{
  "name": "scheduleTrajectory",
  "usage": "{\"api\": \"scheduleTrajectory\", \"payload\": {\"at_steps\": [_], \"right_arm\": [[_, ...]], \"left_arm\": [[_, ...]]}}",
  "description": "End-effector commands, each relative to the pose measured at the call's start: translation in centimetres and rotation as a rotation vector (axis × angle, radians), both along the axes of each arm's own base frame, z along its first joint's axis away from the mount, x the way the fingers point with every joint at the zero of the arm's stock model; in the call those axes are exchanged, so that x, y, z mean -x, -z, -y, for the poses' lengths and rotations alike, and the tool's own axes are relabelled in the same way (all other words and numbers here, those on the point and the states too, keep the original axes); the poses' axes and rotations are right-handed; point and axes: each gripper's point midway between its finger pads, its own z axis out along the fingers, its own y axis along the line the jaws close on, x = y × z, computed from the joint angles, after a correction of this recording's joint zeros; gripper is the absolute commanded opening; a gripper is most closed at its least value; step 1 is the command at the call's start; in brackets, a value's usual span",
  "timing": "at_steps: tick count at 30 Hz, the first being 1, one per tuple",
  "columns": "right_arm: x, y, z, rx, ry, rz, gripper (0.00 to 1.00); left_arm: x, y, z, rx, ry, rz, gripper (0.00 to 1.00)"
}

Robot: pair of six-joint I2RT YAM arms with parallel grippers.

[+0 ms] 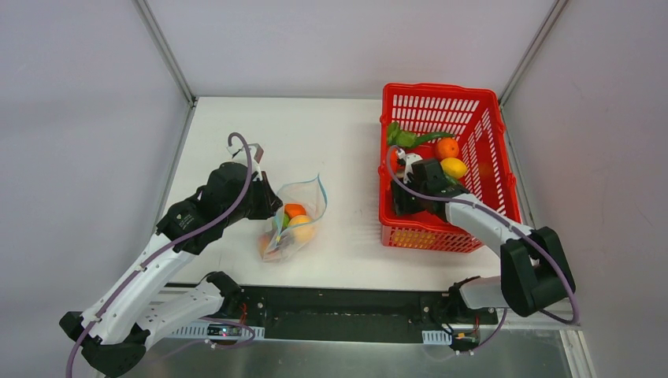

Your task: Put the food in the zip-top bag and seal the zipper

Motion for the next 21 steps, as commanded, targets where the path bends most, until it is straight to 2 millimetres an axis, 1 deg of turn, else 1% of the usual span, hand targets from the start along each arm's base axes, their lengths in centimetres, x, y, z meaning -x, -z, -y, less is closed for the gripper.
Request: {"api": "scheduleTrajectory", "payload": {"at_steps": [1,4,6,7,8,9,11,13,14,17,18,19,21], "right_arm": [[-0.3,1.4,-0.8,-0.005,0.018,-0.08,0.6],[-0.2,2.2,-0.9,0.013,0.023,-0.136,0.62],[-0.4,2.3,-0.7,0.024,0.038,-0.144,0.61],[-0.4,2.2,-0.7,0.023,0.043,-0.142,0.58],[-0.4,2.0,-0.7,0.019,0.046,-0.136,0.51],[-0.6,1.7,-0.6,0.013,0.058,-0.12,0.48],[-1.0,0.7,-0.4,0.007,0.084,-0.082,0.4],[-1.4,-0.6,-0.1,0.004,0.109,-0.036,0.36],[-1.7,-1.3,0.5,0.014,0.135,-0.003,0.33],[-1.9,-3.9,1.2,-0.002,0.172,0.077,0.31],[-1.8,-4.7,1.2,-0.015,0.174,0.098,0.31],[-1.7,-5.9,1.2,-0.036,0.177,0.132,0.3],[-1.5,-7.3,1.5,-0.061,0.192,0.179,0.3]], "left_arm": [[-0.2,-1.1,-0.1,0.017,0.0,0.028,0.0],[-0.1,-1.1,-0.2,0.013,-0.002,0.029,0.0],[0.0,-1.0,-0.5,0.008,-0.01,0.029,0.0],[0.0,-1.0,-0.6,0.006,-0.013,0.03,0.0],[0.0,-1.0,-0.6,0.006,-0.015,0.032,0.0],[0.0,-1.0,-0.7,0.009,-0.017,0.035,0.0],[0.0,-1.0,-0.7,0.008,-0.019,0.034,0.0],[0.0,-1.0,-0.6,0.01,-0.017,0.033,0.0],[0.0,-1.0,-0.6,0.01,-0.017,0.033,0.0],[0.0,-1.1,-0.6,0.01,-0.017,0.033,0.0],[0.0,-1.0,-0.5,0.012,-0.016,0.032,0.0],[-0.1,-1.0,-0.5,0.015,-0.015,0.032,0.0],[-0.1,-1.0,-0.3,0.021,-0.014,0.03,0.0]]}}
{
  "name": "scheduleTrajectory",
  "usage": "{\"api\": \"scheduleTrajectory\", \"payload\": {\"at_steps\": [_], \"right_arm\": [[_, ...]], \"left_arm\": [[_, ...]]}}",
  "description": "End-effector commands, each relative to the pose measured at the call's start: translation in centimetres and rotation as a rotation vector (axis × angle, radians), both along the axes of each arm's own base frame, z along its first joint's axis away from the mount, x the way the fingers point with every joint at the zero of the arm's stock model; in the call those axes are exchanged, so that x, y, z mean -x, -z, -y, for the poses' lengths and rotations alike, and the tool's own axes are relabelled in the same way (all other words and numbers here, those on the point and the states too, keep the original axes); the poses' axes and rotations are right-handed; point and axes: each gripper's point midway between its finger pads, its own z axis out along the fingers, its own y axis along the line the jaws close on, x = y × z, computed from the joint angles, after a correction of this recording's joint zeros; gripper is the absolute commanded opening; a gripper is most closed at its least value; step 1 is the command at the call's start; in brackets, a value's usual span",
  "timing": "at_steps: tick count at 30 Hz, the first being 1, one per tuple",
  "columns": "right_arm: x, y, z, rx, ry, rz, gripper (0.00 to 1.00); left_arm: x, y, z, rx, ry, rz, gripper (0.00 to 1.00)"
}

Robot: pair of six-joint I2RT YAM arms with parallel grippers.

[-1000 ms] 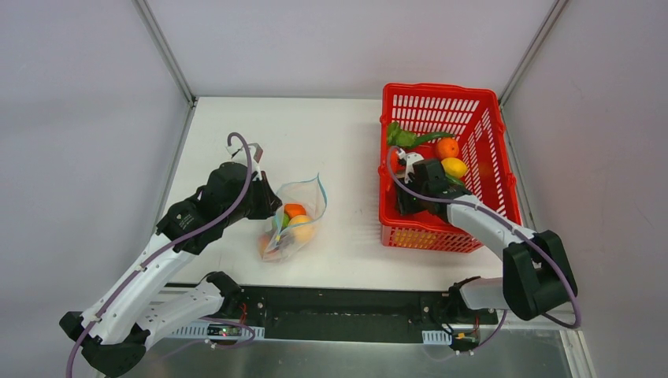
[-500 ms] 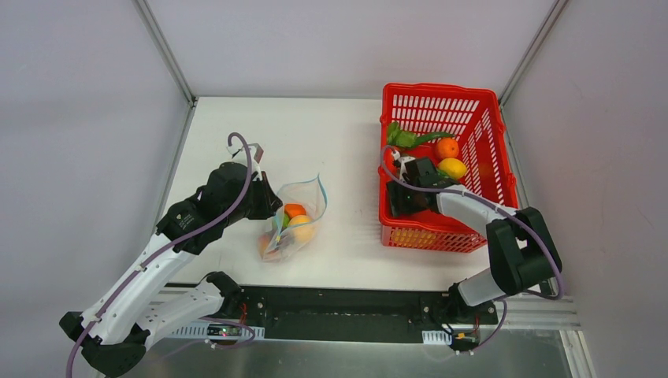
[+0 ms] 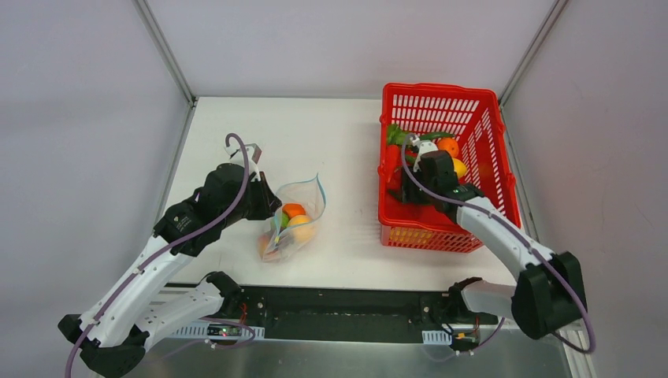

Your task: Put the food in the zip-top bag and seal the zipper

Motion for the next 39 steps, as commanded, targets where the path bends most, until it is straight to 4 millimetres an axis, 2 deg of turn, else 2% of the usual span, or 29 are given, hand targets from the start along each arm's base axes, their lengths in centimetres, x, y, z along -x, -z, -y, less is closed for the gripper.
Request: {"api": "scheduleTrajectory", "payload": {"at_steps": [1,8,12,15,19,23,26,32,39], "right_arm": [[-0.1,-4.6,0.9,-0.052,0.069,0.151,0.3],[0.3,-9.0,1.8,-0.118,0.131,0.274,0.26],[0.6,-12.2,0.9,-0.224,0.136,0.332,0.27],[1.2,-15.2,-0.9,-0.359,0.083,0.367,0.28],[3.4,-19.8,-4.7,-0.607,-0.074,0.389,0.29],[5.3,-23.2,-7.5,-0.831,-0.2,0.385,0.28],[6.5,-24.4,-9.1,-0.901,-0.298,0.367,0.28],[7.9,-25.7,-12.2,-0.948,-0.392,0.337,0.28],[9.5,-26.1,-18.4,-0.954,-0.512,0.391,0.27]], "left_arm": [[-0.3,-0.7,-0.1,0.014,-0.013,0.019,0.0],[-0.5,-0.7,0.2,0.021,-0.007,0.02,0.0],[-0.6,-0.7,0.3,0.015,-0.001,0.015,0.0],[-0.7,-0.9,0.4,0.023,-0.001,0.021,0.0],[-0.6,-0.8,0.5,0.029,0.002,0.018,0.0],[-0.6,-0.9,0.7,0.038,0.005,0.019,0.0],[-0.5,-1.0,0.7,0.04,0.007,0.021,0.0],[-0.5,-1.2,0.9,0.048,0.016,0.022,0.0],[-0.3,-1.1,1.1,0.061,0.025,0.016,0.0]]}}
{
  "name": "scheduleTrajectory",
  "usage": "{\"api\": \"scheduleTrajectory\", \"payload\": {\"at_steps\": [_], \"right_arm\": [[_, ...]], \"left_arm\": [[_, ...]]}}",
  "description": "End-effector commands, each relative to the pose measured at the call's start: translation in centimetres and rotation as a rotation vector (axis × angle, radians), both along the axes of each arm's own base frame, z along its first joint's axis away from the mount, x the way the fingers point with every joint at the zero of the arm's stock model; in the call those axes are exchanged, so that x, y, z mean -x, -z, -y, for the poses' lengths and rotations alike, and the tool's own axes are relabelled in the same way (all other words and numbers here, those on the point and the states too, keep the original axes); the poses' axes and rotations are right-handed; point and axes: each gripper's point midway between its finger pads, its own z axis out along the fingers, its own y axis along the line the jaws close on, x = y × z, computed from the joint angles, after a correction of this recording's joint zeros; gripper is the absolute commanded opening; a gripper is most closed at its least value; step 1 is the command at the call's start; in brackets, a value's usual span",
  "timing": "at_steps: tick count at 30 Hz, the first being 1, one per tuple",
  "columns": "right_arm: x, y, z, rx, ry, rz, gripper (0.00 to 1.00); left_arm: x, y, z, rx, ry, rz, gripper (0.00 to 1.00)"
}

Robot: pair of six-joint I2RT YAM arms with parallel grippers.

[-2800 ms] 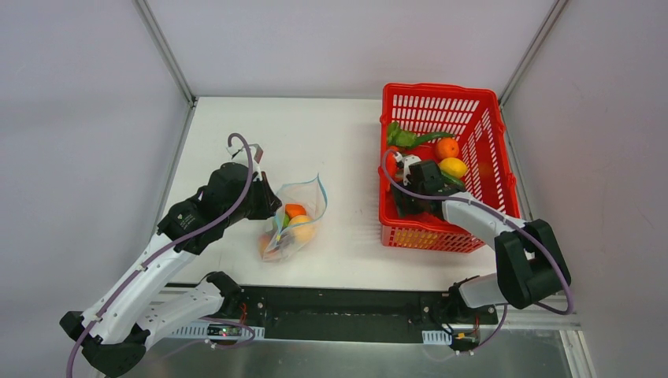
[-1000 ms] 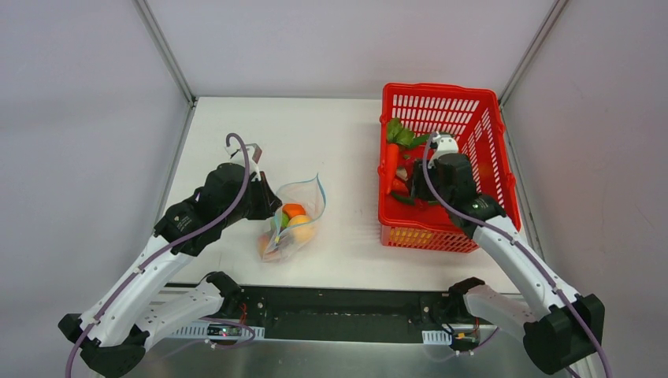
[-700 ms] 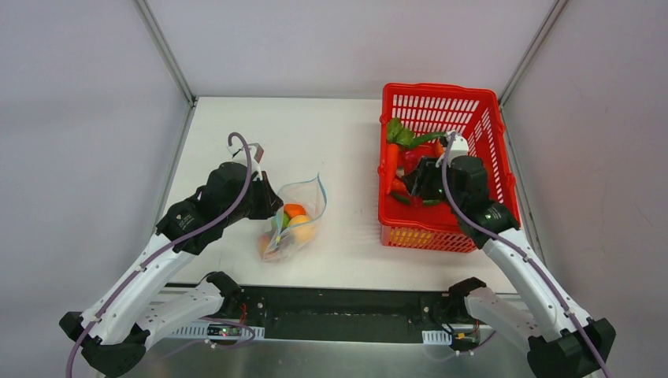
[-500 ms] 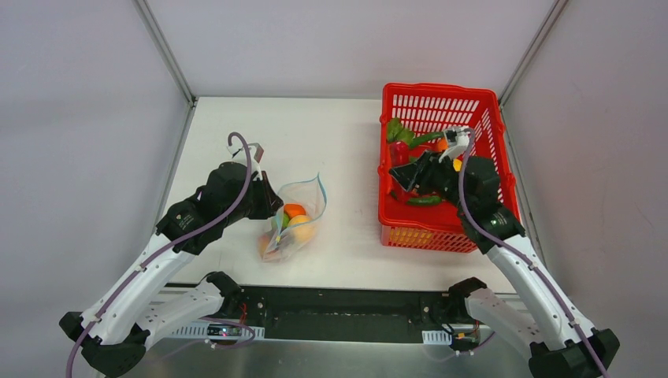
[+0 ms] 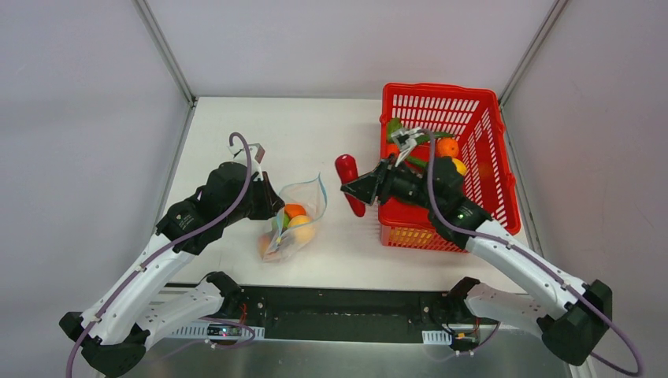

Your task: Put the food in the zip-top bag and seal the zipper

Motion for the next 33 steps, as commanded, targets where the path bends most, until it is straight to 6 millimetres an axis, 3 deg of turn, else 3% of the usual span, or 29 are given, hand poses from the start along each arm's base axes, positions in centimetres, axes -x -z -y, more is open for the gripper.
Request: {"api": "scheduleTrajectory", "payload": {"at_steps": [1,8,13,19,23,33], "right_arm": [[0.6,-5.0,-3.7,-0.099,-0.03,0.2,0.27],[0.7,-4.9,-8.3,-0.057,-0.01,0.362,0.27],[-0.8,-4.7,-9.7,-0.104,0.052,0.375,0.27],[-2.2,-2.9,-11.4,-0.093,0.083,0.365,0.28],[-1.4,-0.8,-12.5,-0.052,0.019,0.35,0.32],[2.1,1.8,-12.2,0.073,-0.189,0.391,0.49]], "left_arm": [[-0.4,-1.4,0.5,0.051,-0.001,0.031,0.0],[-0.2,-1.7,0.6,0.054,0.011,0.028,0.0],[-0.1,-1.9,0.7,0.065,0.015,0.03,0.0],[0.1,-2.1,0.6,0.08,0.009,0.039,0.0],[0.1,-2.1,0.4,0.08,0.003,0.041,0.0],[-0.2,-2.4,0.1,0.082,-0.024,0.056,0.0]]}}
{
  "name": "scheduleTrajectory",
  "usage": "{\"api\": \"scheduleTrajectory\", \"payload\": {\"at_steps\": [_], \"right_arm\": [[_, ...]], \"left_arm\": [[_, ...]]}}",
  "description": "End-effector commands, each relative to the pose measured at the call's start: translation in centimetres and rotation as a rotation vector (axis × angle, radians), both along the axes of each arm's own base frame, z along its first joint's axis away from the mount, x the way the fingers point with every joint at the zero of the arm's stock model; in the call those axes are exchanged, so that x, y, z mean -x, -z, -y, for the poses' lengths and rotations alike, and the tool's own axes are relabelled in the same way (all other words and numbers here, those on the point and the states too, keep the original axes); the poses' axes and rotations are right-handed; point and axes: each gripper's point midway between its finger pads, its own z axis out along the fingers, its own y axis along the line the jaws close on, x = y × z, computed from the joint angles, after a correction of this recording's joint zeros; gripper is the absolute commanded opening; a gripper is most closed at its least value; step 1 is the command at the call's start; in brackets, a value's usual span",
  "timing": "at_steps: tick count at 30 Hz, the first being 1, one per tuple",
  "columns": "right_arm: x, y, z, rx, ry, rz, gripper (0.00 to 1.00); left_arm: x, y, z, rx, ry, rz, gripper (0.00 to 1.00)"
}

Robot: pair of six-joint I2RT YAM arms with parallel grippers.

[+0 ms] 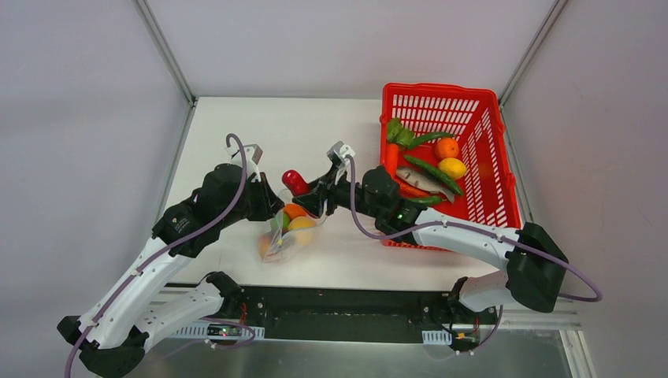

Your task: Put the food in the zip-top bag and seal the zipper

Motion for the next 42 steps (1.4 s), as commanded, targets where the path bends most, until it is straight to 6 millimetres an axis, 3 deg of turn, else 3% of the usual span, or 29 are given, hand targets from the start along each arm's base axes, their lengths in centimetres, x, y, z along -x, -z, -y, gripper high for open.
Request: {"api": "scheduleTrajectory", "payload": {"at_steps": [1,9,14,18,20,25,36,38,42], "right_arm": [[2.0,-2.3,0.3,-0.001,-0.099,0.07,0.48],[4.0,-1.0,0.5,0.073,-0.212,0.062,0.64],[4.7,-1.4,0.5,0.08,-0.255,0.061,0.66],[6.0,-2.1,0.6,0.063,-0.326,0.069,0.55],[6.8,-2.5,0.6,0.063,-0.368,0.061,0.38],[6.6,-3.0,1.3,0.116,-0.33,0.006,0.42],[4.8,-9.5,8.4,-0.03,0.003,0.078,0.73],[3.9,-9.2,9.7,-0.002,0.084,0.064,0.76],[-0.3,-8.1,13.6,0.07,0.381,-0.027,0.77]], "left_arm": [[-0.7,-1.8,0.0,0.053,-0.036,0.048,0.0],[-0.7,-2.0,0.1,0.055,-0.033,0.048,0.0],[-0.7,-2.0,-0.1,0.05,-0.038,0.049,0.0],[-0.8,-1.9,-0.1,0.043,-0.036,0.048,0.0],[-0.8,-2.0,-0.1,0.04,-0.035,0.049,0.0],[-0.9,-1.9,-0.1,0.031,-0.034,0.05,0.0],[-1.0,-1.9,0.2,0.029,-0.024,0.047,0.0],[-1.0,-2.1,0.4,0.035,-0.016,0.046,0.0],[-1.0,-2.4,0.7,0.05,-0.004,0.048,0.0]]}}
